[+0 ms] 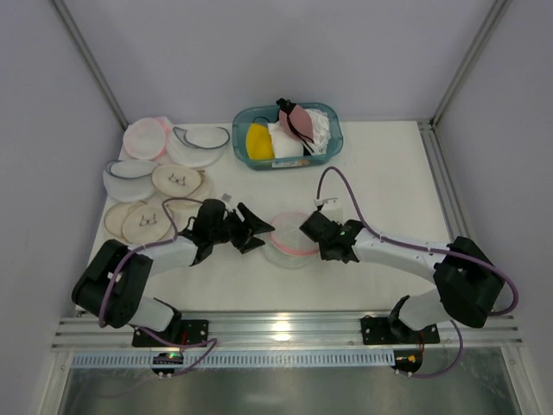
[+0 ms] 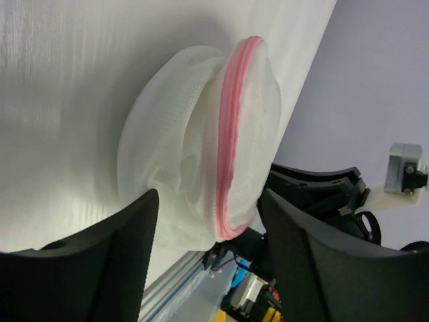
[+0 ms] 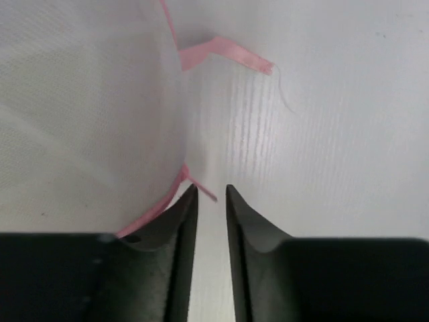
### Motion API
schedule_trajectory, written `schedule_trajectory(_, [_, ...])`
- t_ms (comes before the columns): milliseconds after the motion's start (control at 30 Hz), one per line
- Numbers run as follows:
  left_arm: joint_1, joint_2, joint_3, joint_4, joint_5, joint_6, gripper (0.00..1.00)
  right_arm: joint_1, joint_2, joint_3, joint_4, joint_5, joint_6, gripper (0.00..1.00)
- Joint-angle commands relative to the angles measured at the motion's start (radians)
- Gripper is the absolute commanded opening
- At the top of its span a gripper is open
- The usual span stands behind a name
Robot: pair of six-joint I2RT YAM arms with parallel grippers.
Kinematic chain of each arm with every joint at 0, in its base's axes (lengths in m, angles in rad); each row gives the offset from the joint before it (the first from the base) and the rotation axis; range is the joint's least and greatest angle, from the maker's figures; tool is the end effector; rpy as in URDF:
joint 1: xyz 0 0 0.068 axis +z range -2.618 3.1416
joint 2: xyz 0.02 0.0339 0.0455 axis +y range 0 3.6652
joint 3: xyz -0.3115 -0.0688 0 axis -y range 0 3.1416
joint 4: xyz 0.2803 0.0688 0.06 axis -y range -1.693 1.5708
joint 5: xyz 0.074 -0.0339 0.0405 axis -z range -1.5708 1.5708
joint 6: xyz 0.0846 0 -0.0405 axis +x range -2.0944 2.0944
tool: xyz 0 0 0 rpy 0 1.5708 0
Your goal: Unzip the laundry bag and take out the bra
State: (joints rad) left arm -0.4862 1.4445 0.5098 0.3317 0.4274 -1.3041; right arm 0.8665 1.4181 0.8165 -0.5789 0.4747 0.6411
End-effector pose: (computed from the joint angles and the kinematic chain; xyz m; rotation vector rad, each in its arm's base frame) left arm 0.2664 -0.1805 0.1471 -0.7331 2.4094 -1.3658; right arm 0.2201 0.1994 0.1742 -0.1648 2.5346 -0.1042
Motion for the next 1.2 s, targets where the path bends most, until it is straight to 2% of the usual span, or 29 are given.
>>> schedule_trajectory(0, [0.011, -0.045, 0.001, 0.006, 0.019, 0.019, 0.68, -0.004, -0.047, 0.004, -0.081, 0.088, 0.003, 0.34])
schedule_trajectory(33, [0.011, -0.082, 0.001, -0.031, 0.004, 0.029, 0.78, -0.006, -0.057, 0.0, -0.079, 0.079, -0.004, 0.39])
schedule_trajectory(100, [0.011, -0.119, 0.002, -0.078, -0.015, 0.043, 0.84, -0.003, -0.102, -0.013, -0.079, 0.038, -0.03, 0.54])
schedule_trajectory(133, [0.011, -0.159, -0.001, -0.121, -0.032, 0.049, 0.88, -0.004, -0.12, -0.016, -0.078, 0.021, -0.046, 0.58])
schedule_trajectory(200, [0.011, -0.2, -0.007, -0.157, -0.047, 0.06, 0.89, 0.0, -0.18, -0.02, -0.076, -0.043, -0.073, 0.63])
schedule_trajectory(367, [0.011, -0.341, -0.033, -0.259, -0.099, 0.065, 0.9, 0.016, -0.326, 0.006, -0.05, -0.189, -0.162, 0.68])
schedule_trajectory(467, [0.011, -0.413, -0.043, -0.311, -0.13, 0.066, 0.9, 0.019, -0.349, 0.052, -0.027, -0.237, -0.195, 0.68])
schedule_trajectory(600, [0.011, -0.478, -0.053, -0.365, -0.148, 0.071, 0.89, 0.017, -0.237, 0.171, -0.026, -0.254, -0.228, 0.68])
schedule_trajectory(700, [0.011, -0.516, -0.066, -0.378, -0.151, 0.071, 0.88, 0.017, -0.128, 0.237, 0.011, -0.3, -0.248, 0.6])
schedule_trajectory(767, [0.011, -0.538, -0.085, -0.401, -0.159, 0.074, 0.87, 0.019, -0.05, 0.288, 0.034, -0.329, -0.257, 0.49])
schedule_trajectory(1167, [0.011, -0.685, -0.174, -0.471, -0.179, 0.075, 0.87, 0.019, 0.24, 0.519, 0.021, -0.347, -0.271, 0.49])
